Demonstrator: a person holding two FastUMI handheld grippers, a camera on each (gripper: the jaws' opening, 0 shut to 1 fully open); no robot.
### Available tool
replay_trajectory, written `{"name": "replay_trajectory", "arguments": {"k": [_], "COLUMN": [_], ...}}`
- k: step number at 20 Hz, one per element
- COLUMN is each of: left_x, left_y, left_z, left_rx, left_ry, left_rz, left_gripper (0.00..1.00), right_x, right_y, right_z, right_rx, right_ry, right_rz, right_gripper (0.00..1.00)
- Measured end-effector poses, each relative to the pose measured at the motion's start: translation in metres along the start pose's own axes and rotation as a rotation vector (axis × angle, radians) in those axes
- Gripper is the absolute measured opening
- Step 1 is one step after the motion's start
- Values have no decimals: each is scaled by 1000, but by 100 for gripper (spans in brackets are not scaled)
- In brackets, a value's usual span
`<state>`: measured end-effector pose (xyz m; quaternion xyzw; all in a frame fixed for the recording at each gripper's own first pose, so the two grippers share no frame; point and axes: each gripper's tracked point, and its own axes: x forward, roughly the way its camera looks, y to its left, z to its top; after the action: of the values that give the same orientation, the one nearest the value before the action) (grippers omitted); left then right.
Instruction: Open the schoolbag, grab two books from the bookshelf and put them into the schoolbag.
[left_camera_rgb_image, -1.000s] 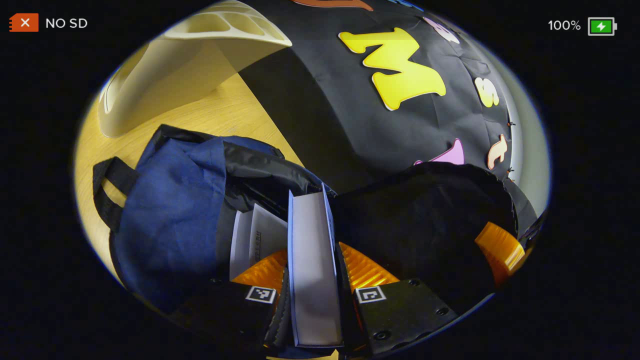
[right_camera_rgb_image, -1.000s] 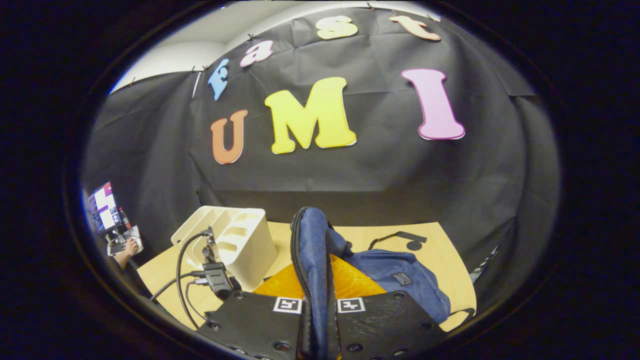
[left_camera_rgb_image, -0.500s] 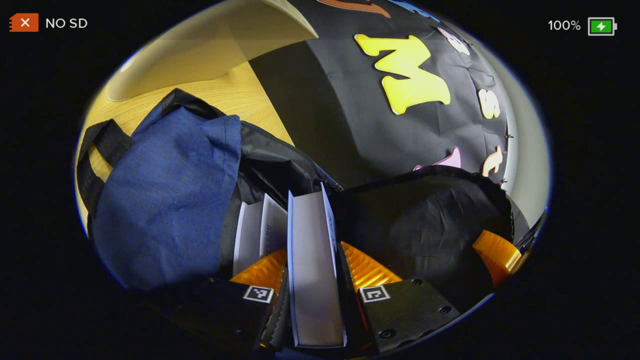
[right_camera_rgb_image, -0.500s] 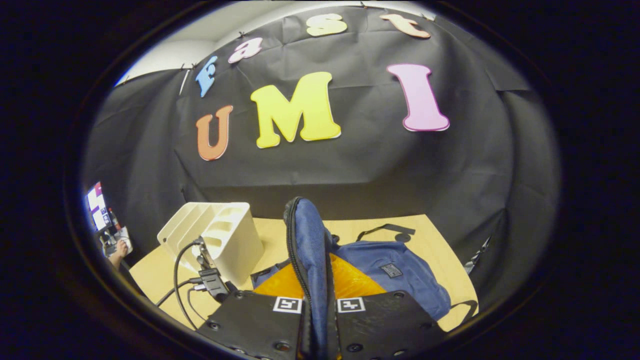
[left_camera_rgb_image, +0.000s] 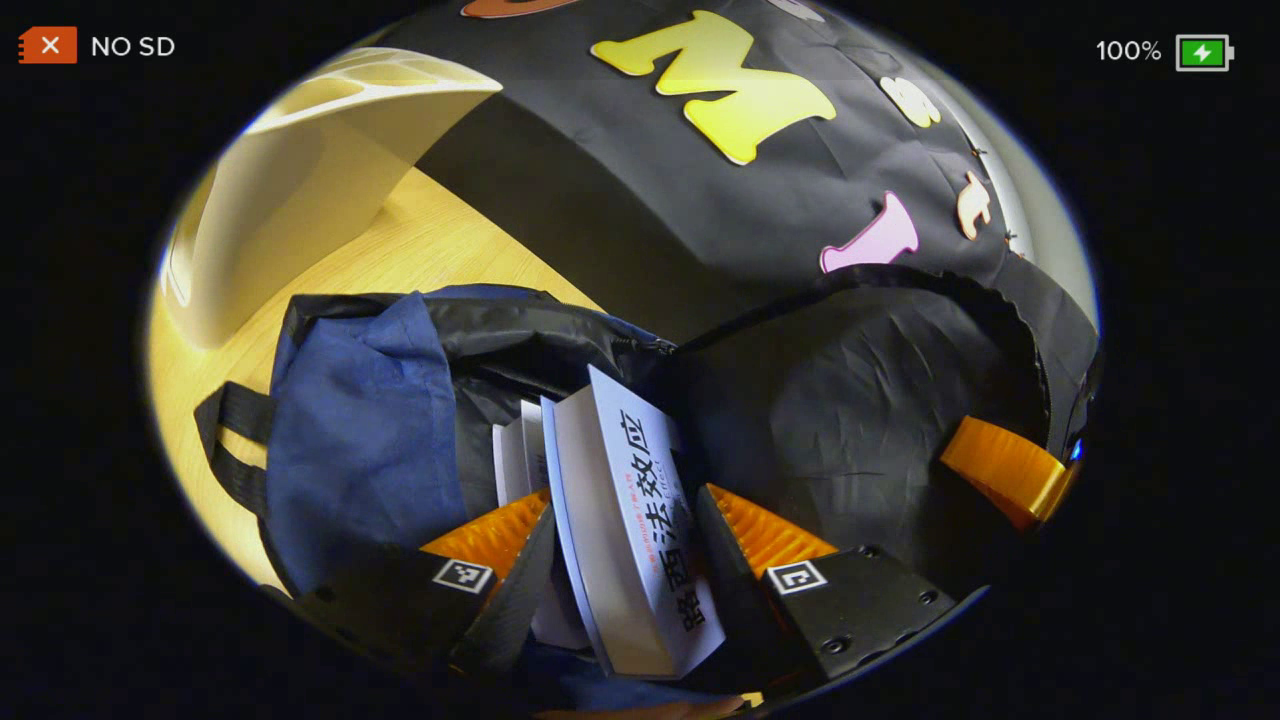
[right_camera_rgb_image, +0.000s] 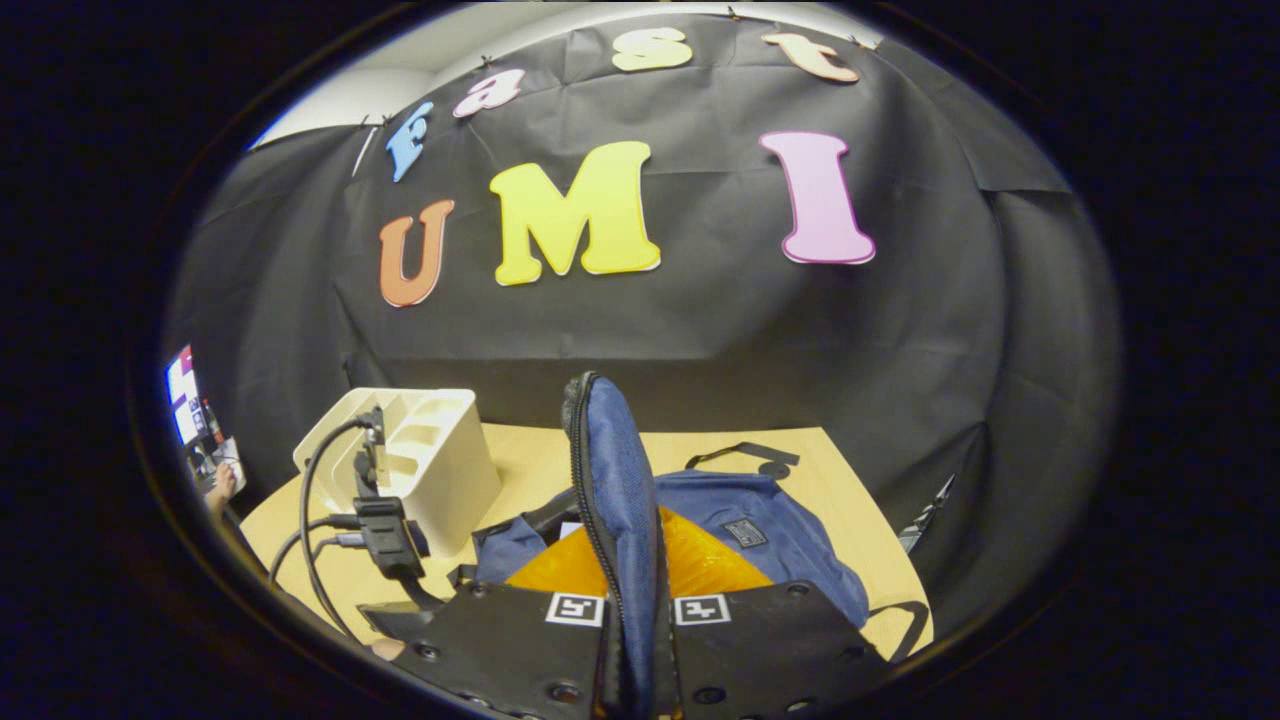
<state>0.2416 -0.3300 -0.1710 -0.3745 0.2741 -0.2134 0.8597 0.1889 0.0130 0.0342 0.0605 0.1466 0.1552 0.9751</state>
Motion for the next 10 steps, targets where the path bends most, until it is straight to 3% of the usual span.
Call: {"name": "replay_trajectory", "arguments": {"k": [3,10], "left_x": [-14,-58], "left_y": [9,27], "left_z": [8,3], "left_rx": [80,185], "left_ry": [-12,-42], "left_rz": [43,82], "left_gripper": [97,97], "right_x": [0,-3], "right_y": [-9,-21], "right_z": [-8,-27], "right_rx": [20,12], "right_ry": [14,31], "right_rz": [-16,-69], "right_gripper": [11,12]}}
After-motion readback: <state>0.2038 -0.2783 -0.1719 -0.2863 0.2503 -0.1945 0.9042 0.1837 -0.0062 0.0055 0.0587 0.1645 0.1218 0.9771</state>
